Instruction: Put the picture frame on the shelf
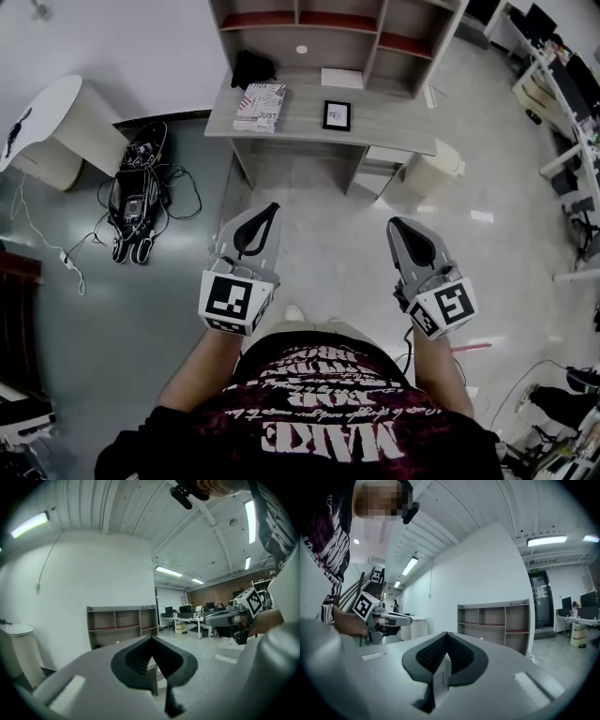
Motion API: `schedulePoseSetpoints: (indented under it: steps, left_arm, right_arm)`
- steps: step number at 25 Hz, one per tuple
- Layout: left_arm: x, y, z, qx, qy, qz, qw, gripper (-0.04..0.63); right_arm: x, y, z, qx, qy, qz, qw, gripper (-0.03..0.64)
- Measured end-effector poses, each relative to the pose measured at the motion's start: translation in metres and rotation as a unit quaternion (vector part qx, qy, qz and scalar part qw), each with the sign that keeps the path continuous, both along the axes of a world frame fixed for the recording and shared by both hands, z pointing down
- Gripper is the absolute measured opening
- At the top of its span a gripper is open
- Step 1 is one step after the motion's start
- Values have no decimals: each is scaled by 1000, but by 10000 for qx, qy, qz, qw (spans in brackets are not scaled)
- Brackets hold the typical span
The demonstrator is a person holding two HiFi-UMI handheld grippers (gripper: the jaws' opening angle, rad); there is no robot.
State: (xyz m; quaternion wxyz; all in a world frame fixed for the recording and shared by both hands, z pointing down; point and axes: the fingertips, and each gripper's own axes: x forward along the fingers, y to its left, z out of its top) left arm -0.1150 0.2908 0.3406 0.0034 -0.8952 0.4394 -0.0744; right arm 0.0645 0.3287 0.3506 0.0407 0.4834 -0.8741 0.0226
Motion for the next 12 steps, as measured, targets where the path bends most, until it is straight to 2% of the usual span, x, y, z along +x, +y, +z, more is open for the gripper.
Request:
schedulePoseSetpoints:
  steps: [8, 12]
  left_arm:
    - [-30, -24, -3, 22, 105, 82, 9999, 0]
    - [-38, -33, -2, 37, 105, 166, 9998, 0]
  right_arm:
    - [-29, -26, -3, 28, 4, 11, 10000, 28]
    - [-31, -31, -4, 64, -16, 159, 9999, 28]
